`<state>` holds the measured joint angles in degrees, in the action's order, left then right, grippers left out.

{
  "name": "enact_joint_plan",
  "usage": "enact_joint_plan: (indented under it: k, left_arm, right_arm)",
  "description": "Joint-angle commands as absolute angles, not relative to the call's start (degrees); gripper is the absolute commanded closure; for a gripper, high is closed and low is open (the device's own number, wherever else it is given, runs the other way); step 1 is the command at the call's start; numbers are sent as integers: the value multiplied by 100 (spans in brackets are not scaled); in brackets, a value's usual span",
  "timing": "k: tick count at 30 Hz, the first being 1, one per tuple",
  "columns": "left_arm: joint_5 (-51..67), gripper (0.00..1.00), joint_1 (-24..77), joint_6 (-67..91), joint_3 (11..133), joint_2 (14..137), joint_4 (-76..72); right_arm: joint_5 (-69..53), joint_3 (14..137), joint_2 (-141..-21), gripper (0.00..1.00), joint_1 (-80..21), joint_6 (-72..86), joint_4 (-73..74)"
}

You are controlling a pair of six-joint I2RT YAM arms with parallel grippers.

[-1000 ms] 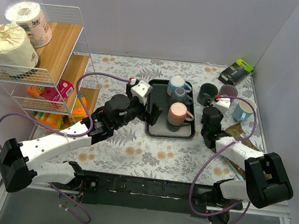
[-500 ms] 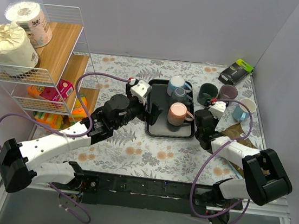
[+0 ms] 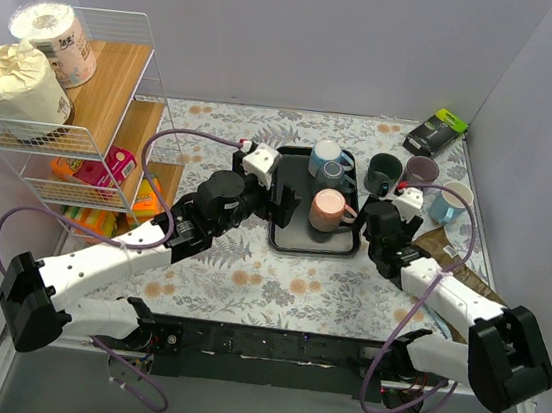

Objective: Turn the mug right side up

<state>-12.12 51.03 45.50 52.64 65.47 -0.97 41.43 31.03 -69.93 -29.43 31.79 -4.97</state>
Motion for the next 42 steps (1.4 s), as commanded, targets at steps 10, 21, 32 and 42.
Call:
enact_joint_plan:
  k: [10,21,32,42]
  left_arm:
    - [-1582,2,5115,4983,5827,6803,255]
    - [-1441,2,5106,4992,6231,6794,747]
    - [-1573,2,5106,4694,6223,6741,870]
    - [-1511,2,5106,4553,6284,6750,844]
  right_arm:
    - [304,4737,-6187,9,-2979,723,984]
    - [-940,5615,-7767,8,-2892,-1607,1608]
    - [-1186,6126,-8455,8,-2408,-2995,2135]
    - [-1766,6311,-9149,9,-2013,-3612,2197]
